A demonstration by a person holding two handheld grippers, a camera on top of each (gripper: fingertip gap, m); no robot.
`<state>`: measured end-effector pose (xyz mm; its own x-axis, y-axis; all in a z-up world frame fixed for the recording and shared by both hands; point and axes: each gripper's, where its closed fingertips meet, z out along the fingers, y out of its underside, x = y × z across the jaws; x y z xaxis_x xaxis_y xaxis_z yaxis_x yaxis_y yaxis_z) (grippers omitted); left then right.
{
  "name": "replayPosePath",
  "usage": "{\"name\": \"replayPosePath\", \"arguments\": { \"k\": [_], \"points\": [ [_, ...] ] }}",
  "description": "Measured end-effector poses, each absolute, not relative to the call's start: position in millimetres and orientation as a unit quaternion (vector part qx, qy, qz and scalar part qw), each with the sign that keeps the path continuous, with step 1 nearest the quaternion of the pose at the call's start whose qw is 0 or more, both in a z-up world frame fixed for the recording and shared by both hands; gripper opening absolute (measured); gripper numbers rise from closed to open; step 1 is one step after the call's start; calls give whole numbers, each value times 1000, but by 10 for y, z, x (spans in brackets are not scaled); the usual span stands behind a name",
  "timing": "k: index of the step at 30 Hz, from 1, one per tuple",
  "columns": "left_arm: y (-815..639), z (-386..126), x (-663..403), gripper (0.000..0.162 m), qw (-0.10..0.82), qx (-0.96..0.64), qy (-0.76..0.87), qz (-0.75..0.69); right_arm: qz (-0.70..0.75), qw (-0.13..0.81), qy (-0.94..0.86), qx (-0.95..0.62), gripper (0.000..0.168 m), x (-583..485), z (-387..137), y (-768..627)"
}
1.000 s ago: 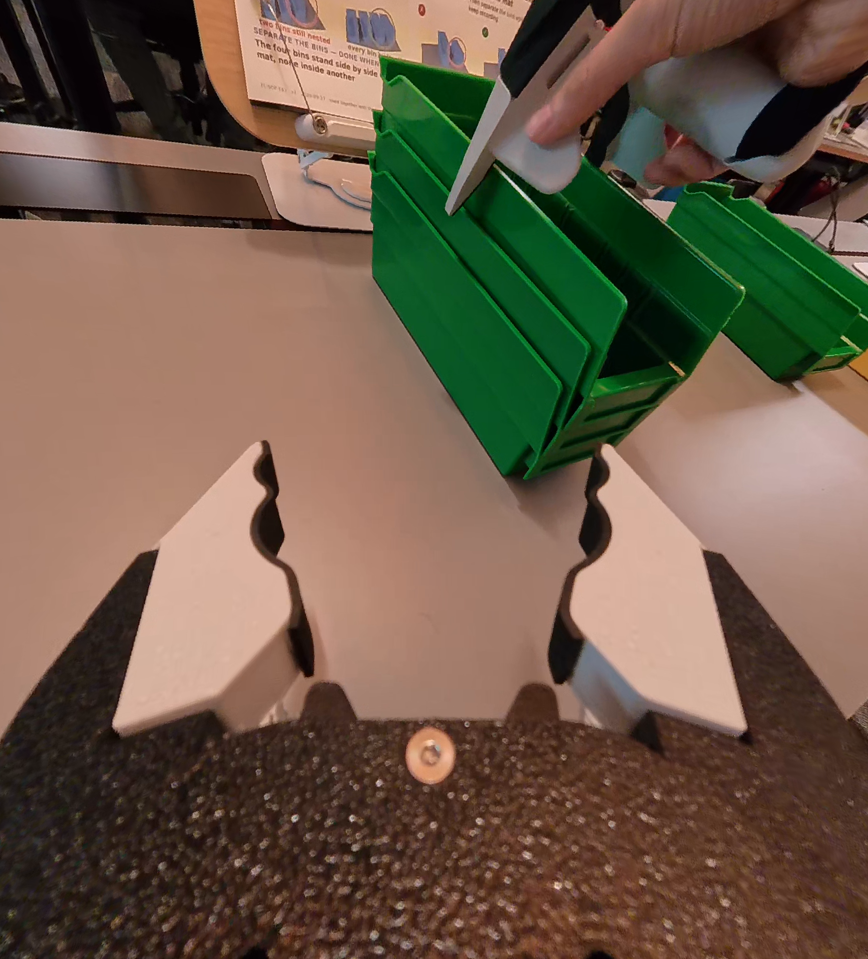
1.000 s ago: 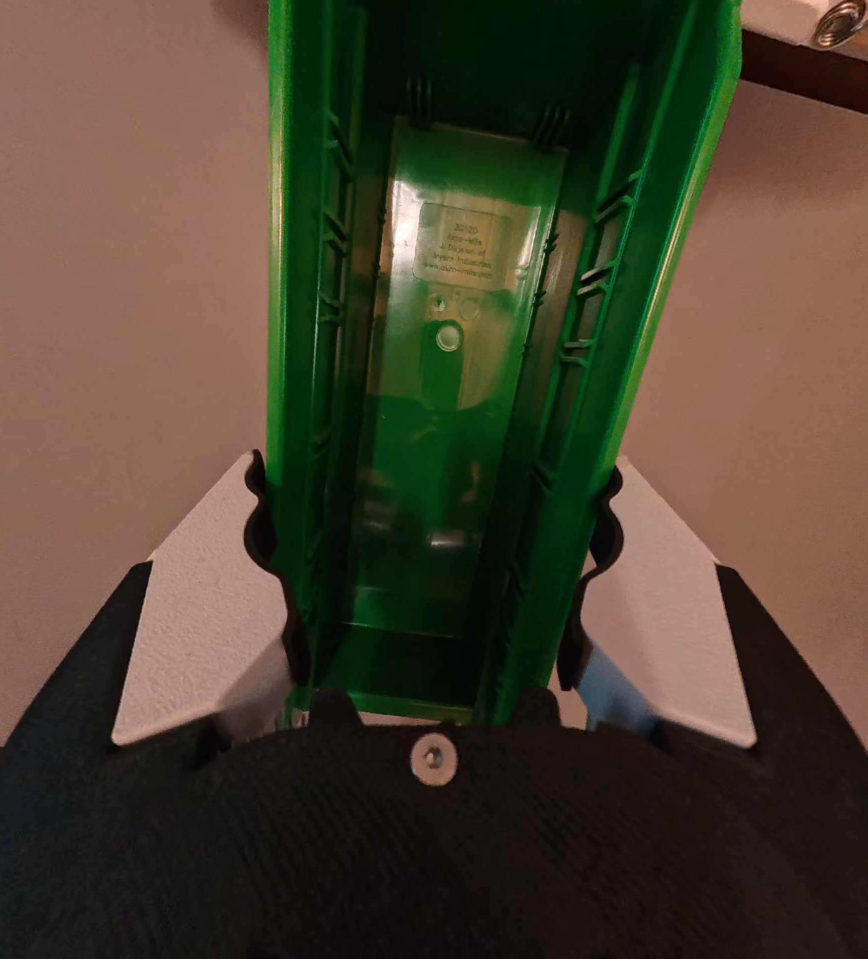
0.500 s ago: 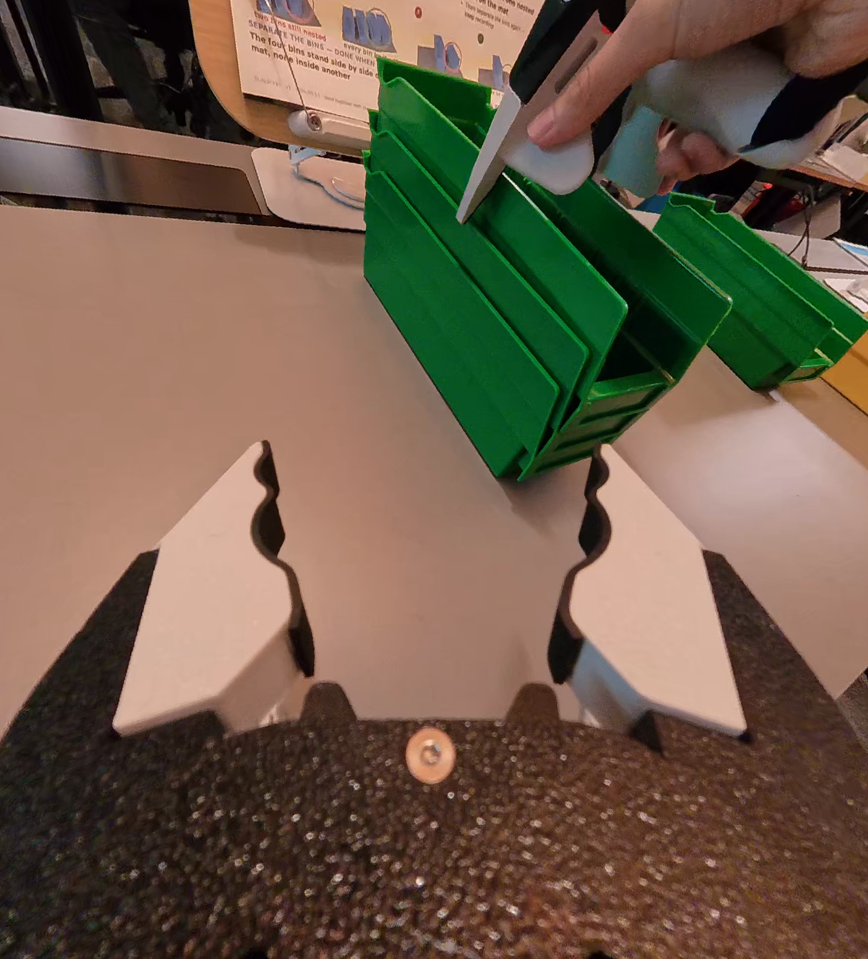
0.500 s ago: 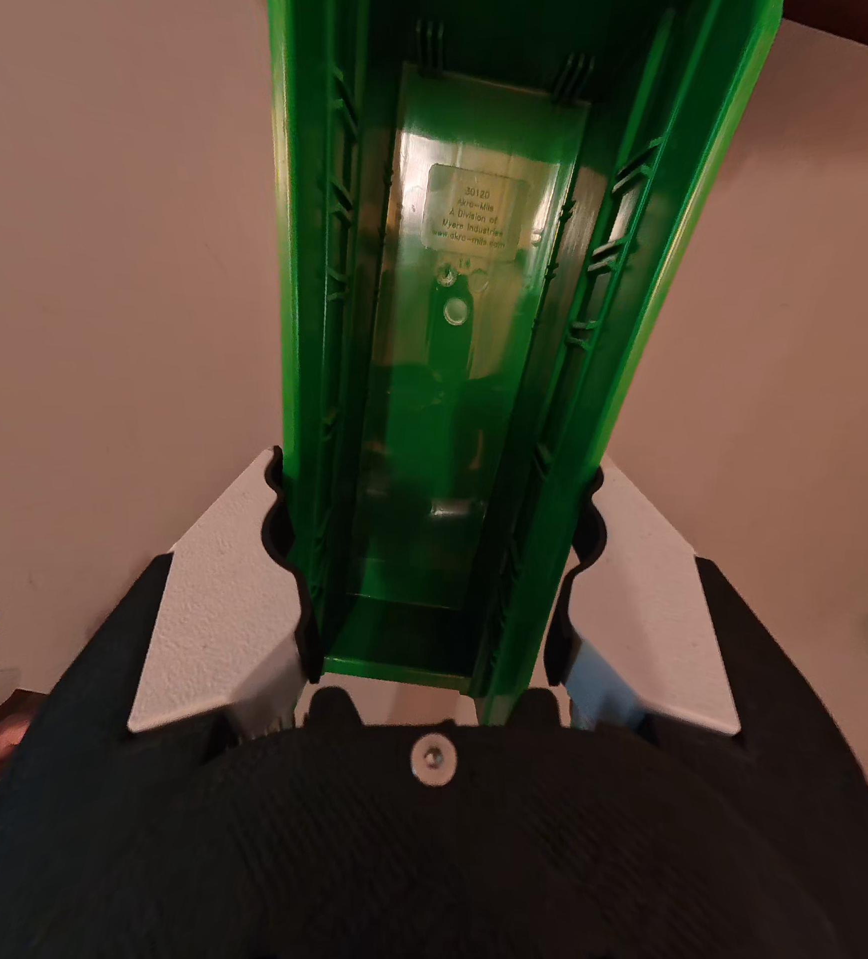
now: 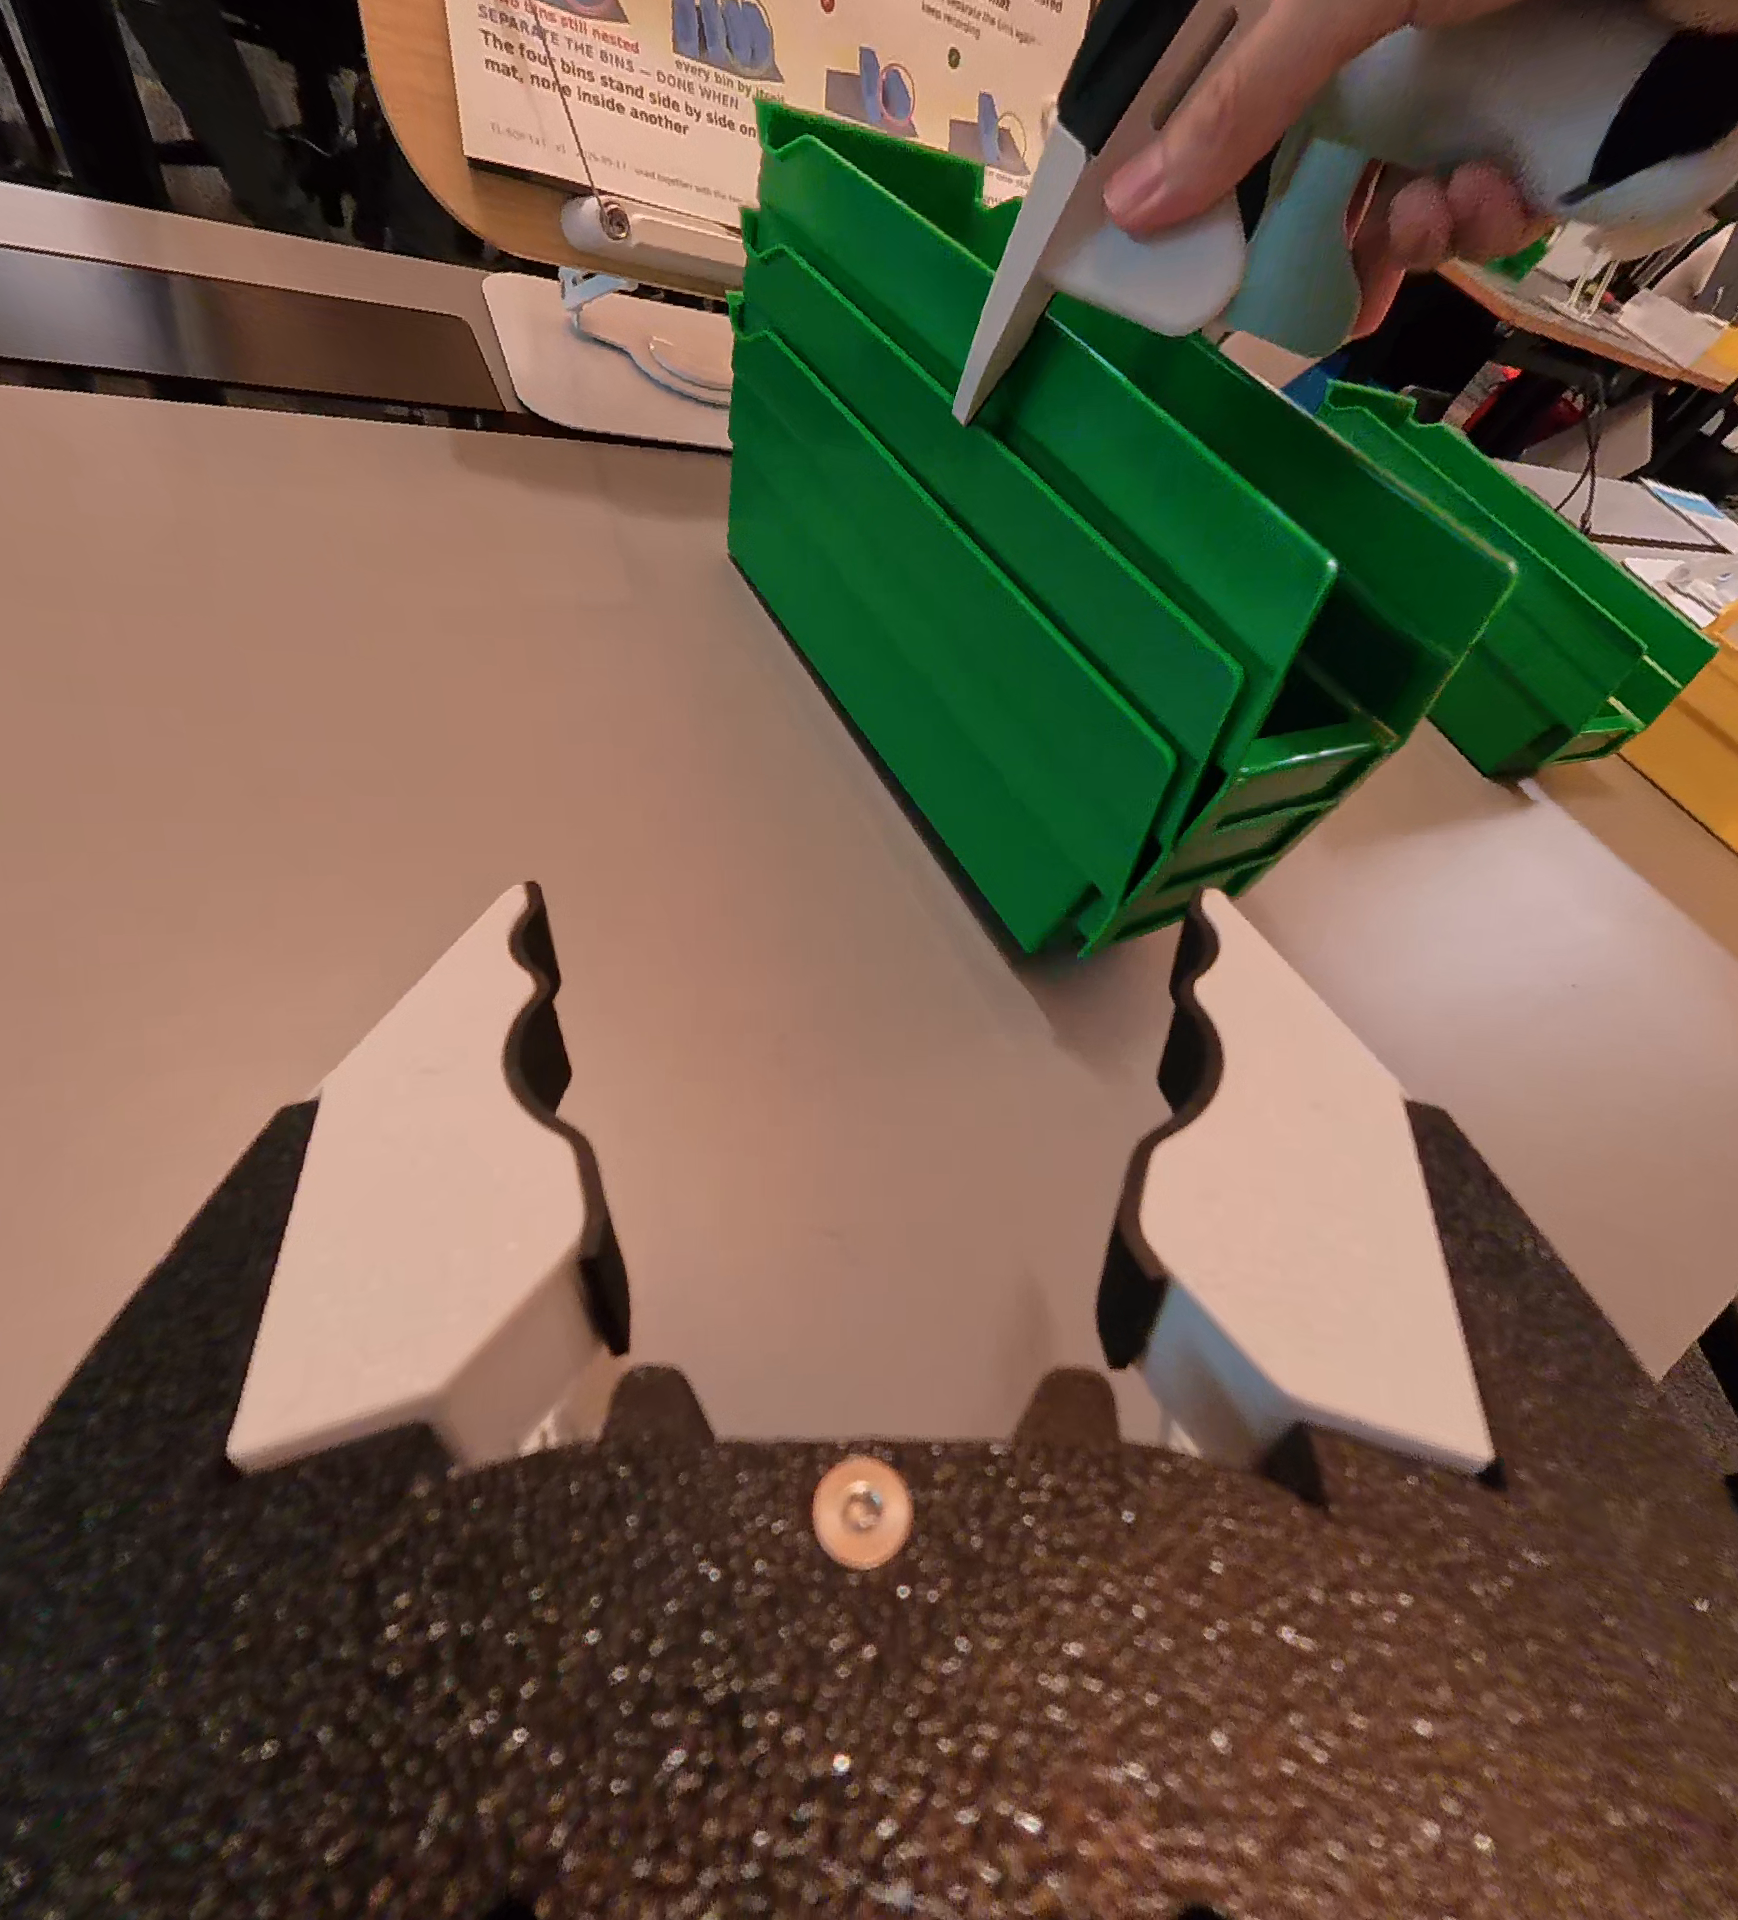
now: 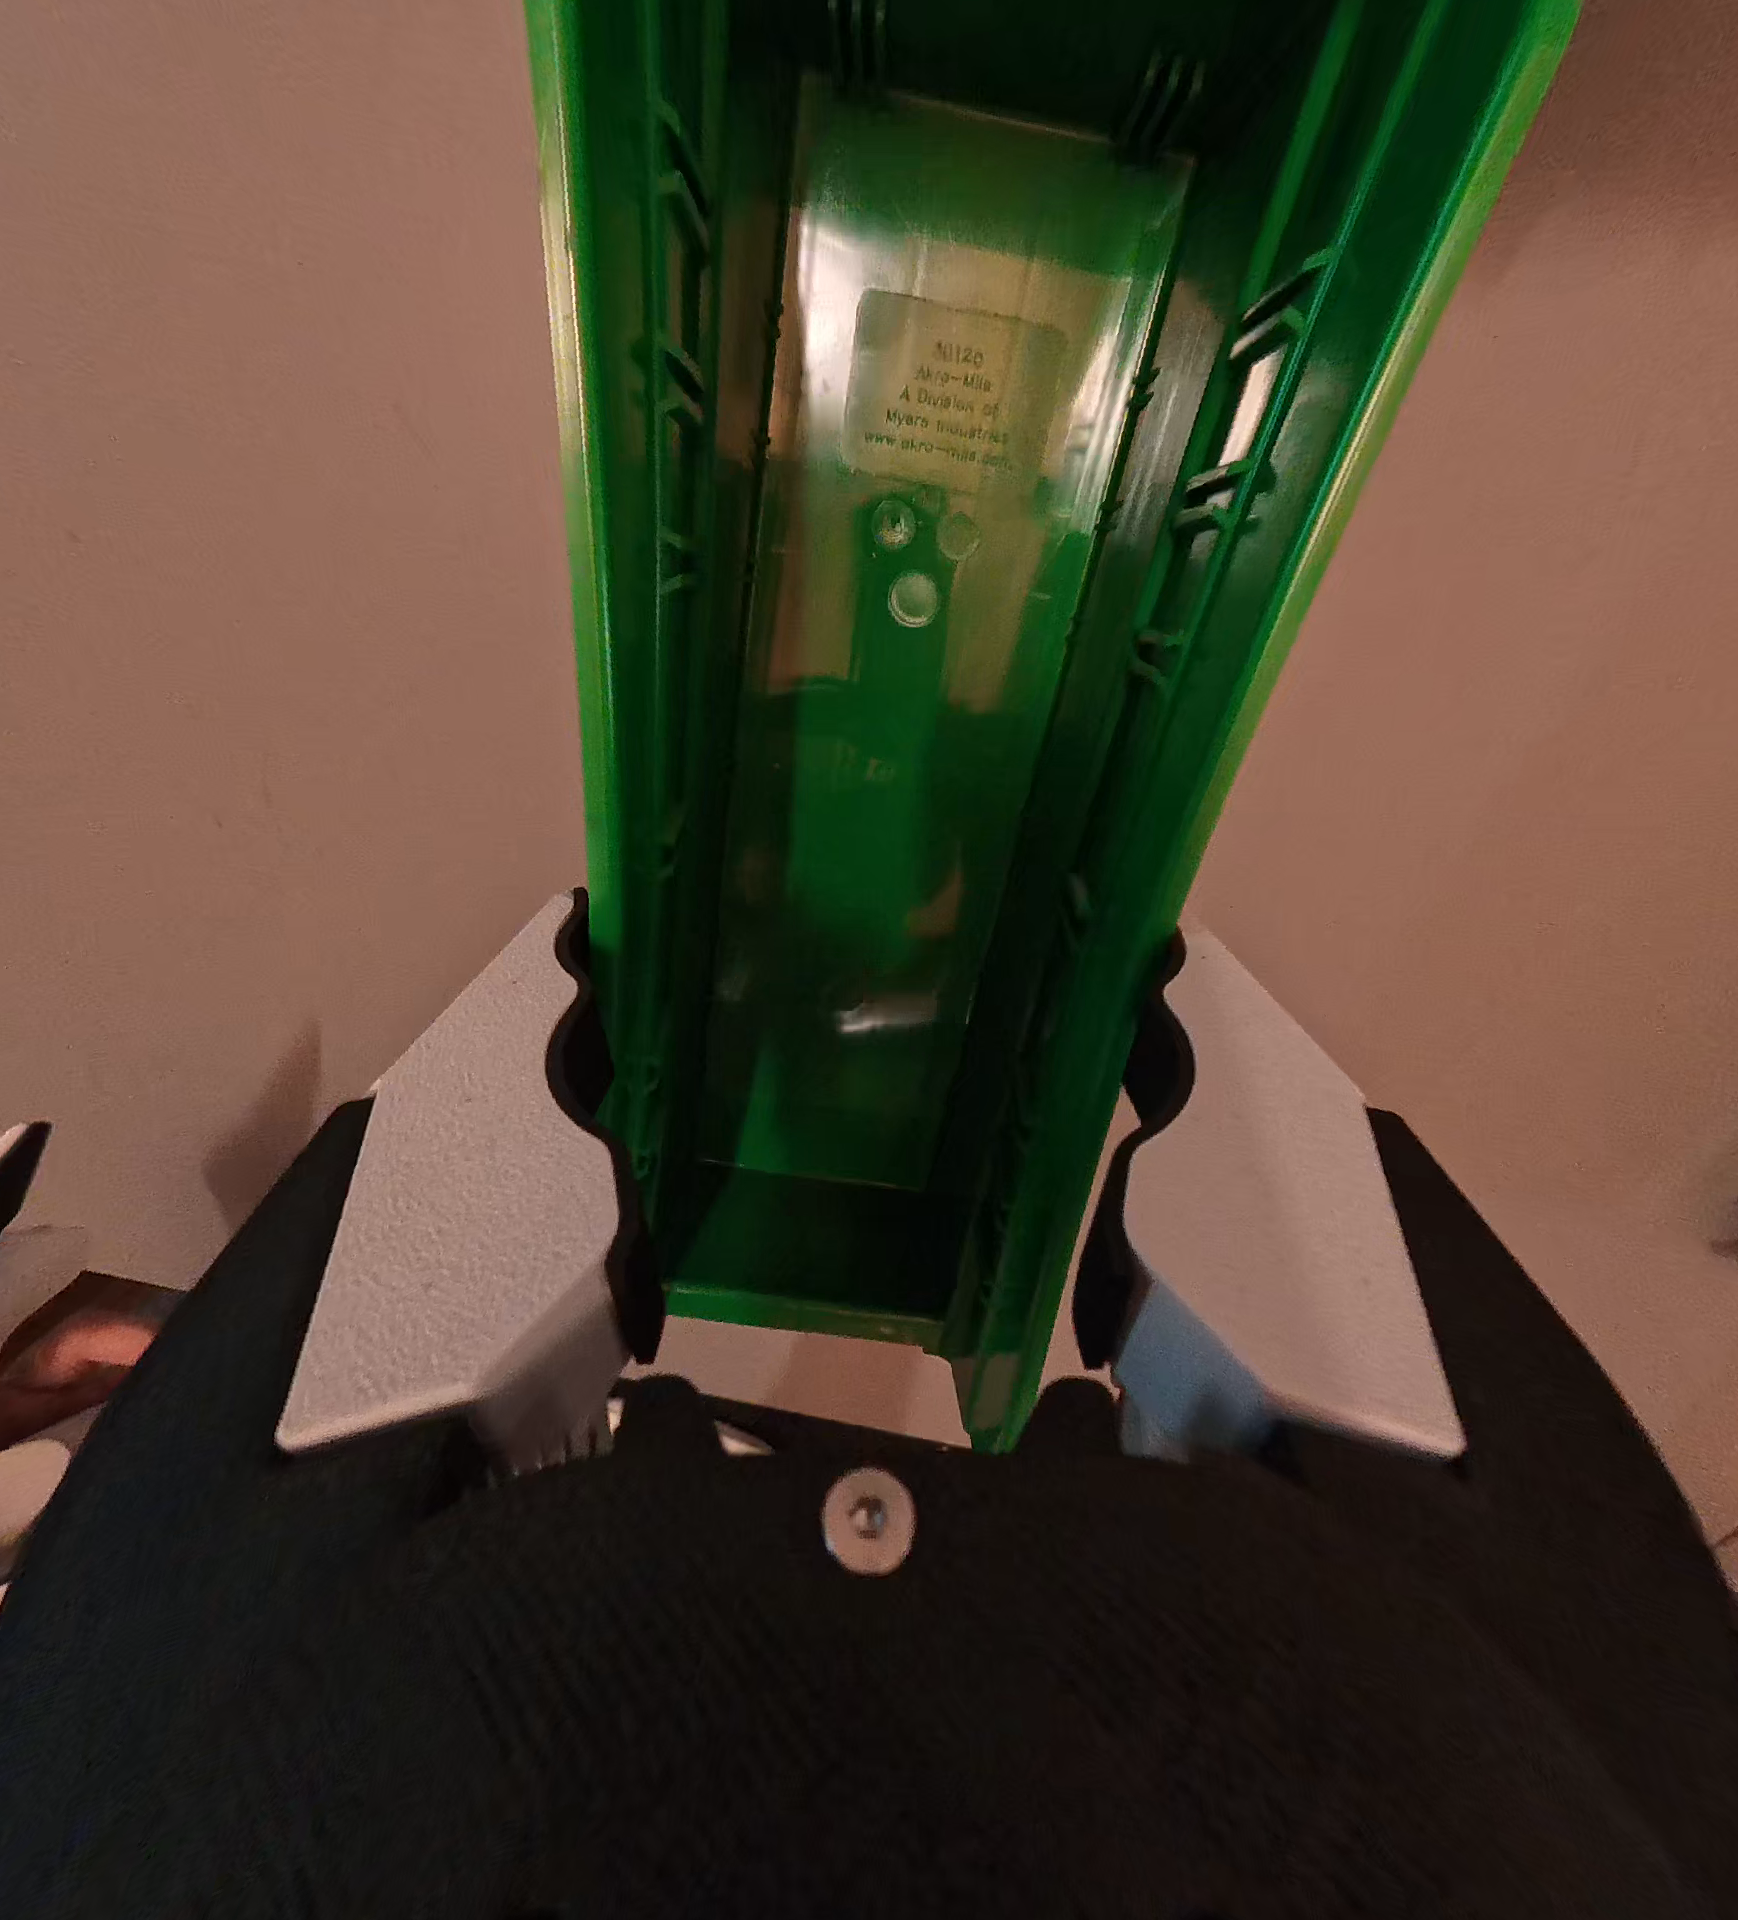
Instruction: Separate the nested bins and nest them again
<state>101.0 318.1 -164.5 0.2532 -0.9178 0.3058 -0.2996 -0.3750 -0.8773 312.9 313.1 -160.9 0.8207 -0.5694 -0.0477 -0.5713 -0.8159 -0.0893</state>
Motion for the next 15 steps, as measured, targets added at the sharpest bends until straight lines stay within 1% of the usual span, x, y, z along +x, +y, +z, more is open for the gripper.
{"name": "replayPosePath", "arguments": {
  "k": [15],
  "points": [
    [3176,-1683,1028,116,352,-708,434,-432,18,60,298,-953,101,3123,-1437,3163]
  ]
}}
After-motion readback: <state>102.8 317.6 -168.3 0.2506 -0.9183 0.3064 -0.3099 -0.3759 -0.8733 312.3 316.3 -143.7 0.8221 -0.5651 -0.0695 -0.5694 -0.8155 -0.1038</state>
